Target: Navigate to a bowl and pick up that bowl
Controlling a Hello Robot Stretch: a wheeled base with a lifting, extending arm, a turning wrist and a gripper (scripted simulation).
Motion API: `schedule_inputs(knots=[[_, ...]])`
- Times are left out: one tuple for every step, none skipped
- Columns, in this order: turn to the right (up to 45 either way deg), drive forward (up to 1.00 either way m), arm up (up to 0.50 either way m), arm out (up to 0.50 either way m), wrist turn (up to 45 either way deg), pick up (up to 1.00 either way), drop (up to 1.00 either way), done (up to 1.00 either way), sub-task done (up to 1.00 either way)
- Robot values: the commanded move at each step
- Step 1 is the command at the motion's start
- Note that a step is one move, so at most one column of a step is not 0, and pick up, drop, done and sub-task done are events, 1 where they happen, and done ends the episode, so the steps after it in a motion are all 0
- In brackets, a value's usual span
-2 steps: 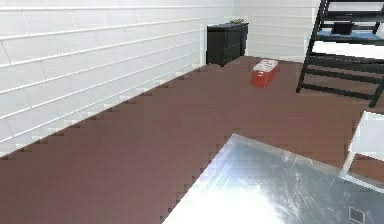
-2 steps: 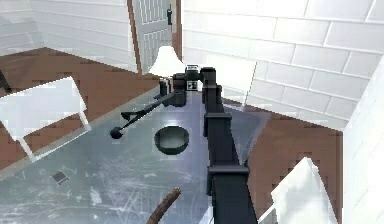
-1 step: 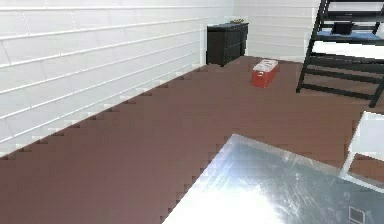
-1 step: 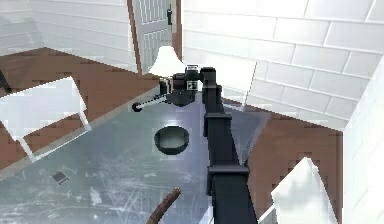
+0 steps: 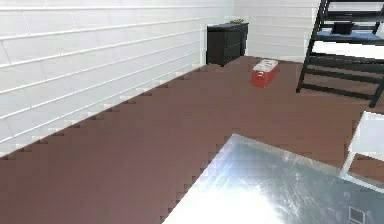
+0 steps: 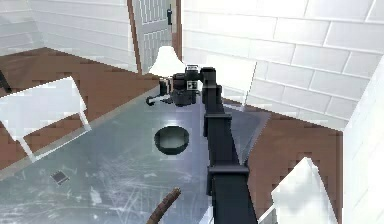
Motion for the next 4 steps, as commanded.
schedule_inputs(knots=[[0.0,0.00,-0.30,0.00,0.0,0.00,0.00,0.00,0.00],[0.0,0.00,0.00,0.00,0.0,1.00,0.00,0.00,0.00],[0.0,0.00,0.10,0.00,0.0,0.00,0.00,0.00,0.00],[0.0,0.00,0.00,0.00,0.0,0.00,0.00,1.00,0.00]])
